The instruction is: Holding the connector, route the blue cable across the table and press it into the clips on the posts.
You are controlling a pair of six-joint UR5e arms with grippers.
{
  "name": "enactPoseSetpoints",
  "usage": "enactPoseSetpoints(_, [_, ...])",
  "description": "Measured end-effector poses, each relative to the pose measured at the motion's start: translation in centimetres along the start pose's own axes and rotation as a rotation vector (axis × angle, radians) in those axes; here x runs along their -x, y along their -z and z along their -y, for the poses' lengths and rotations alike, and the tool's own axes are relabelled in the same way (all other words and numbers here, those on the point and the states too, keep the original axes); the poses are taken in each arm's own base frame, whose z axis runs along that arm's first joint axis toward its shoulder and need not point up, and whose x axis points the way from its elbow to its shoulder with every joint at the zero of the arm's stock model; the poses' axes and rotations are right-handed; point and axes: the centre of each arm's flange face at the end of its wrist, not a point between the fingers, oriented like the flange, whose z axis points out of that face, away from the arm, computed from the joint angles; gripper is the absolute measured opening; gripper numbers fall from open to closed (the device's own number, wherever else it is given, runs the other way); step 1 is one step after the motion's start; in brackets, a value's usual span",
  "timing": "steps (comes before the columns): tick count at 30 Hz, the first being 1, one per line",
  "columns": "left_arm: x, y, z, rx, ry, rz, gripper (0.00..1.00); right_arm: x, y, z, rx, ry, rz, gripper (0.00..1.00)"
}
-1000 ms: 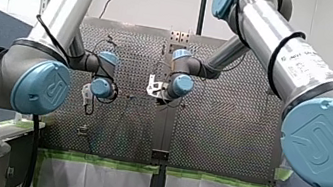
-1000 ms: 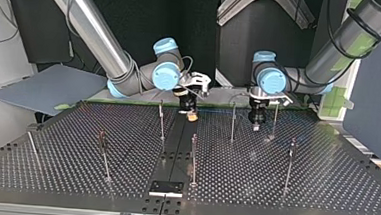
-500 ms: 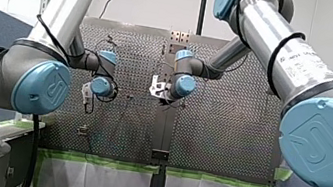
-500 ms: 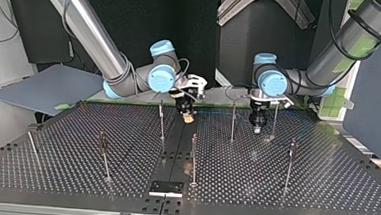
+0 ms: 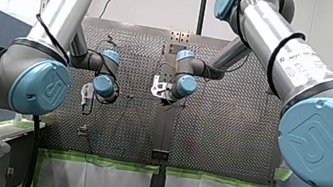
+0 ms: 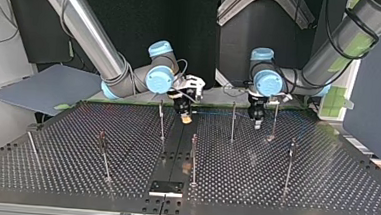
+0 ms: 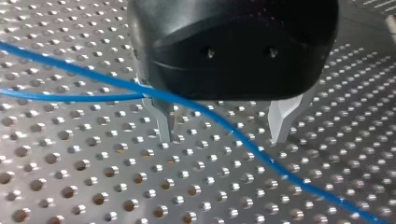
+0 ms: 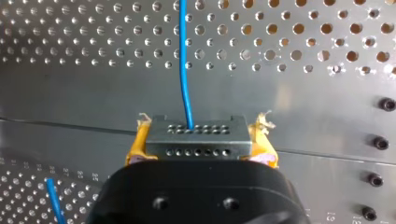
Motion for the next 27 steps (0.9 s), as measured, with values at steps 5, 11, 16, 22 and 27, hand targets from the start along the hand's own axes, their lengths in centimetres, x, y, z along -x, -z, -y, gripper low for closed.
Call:
enactPoseSetpoints(5, [-0.4, 0.6, 0.2, 0.002, -0.02, -0.042, 1.0, 0.0, 0.0, -0.2, 0.002, -0.001, 0.001, 0.0])
enactPoseSetpoints(11, [-0.8, 2.1, 1.2, -0.008, -0.061, -0.091, 1.0, 0.0, -0.1, -0.4, 0.005, -0.002, 0.001, 0.0])
enactPoseSetpoints(16, [-0.6, 4.3, 1.8, -0.022, -0.067, -0.116, 1.0, 0.0, -0.1, -0.4, 0.005, -0.002, 0.002, 0.0])
enactPoseSetpoints(22, [0.2, 6.6, 2.7, -0.045, -0.061, -0.107, 1.0, 0.0, -0.1, -0.4, 0.005, -0.003, 0.003, 0.0])
enactPoseSetpoints(27, [1.2, 8.3, 3.7, -0.063, -0.065, -0.09, 1.0, 0.0, 0.0, -0.4, 0.005, -0.004, 0.006, 0.0])
